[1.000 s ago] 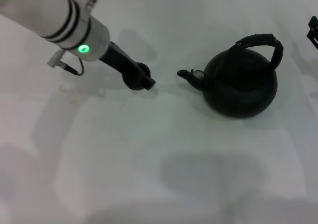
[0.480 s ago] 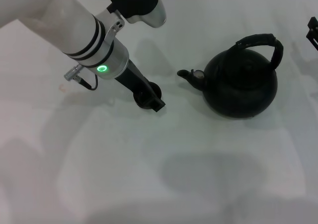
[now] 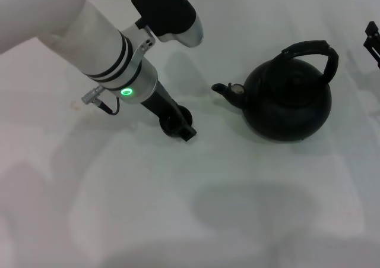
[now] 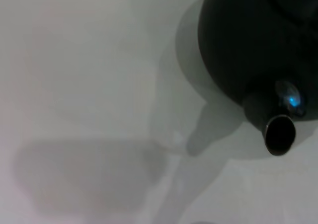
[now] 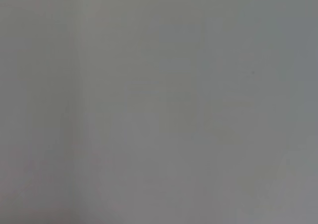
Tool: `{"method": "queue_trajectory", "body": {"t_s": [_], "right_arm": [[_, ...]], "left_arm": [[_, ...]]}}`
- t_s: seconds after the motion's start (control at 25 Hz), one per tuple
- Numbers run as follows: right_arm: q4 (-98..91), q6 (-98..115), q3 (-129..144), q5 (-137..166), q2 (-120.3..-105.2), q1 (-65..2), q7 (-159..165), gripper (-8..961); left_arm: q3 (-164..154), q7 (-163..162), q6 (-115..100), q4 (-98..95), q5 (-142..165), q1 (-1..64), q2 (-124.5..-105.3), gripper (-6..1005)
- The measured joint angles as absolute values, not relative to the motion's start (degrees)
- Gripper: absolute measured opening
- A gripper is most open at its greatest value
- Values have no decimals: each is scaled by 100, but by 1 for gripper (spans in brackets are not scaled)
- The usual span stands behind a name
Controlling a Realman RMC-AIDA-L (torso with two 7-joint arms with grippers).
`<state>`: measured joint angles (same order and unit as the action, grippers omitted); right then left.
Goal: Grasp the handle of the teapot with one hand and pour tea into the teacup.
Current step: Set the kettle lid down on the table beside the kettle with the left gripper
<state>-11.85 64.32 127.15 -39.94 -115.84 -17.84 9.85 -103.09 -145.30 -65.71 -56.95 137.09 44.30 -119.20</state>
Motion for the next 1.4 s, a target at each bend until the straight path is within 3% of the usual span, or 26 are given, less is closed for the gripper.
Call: {"method": "queue_trajectory", "body": {"t_s": [1.12, 1.4], "right_arm": [[-1339, 6411, 12718, -3995, -11593, -1784, 993, 843], [-1380, 6386, 12718, -3981, -11593, -1768, 993, 842]], "left_arm": [[-10245, -14574, -6441, -5499, 13768, 4430, -11899, 702], [-10238, -14740, -6501, -5656, 13792, 4403, -11887, 776]]}}
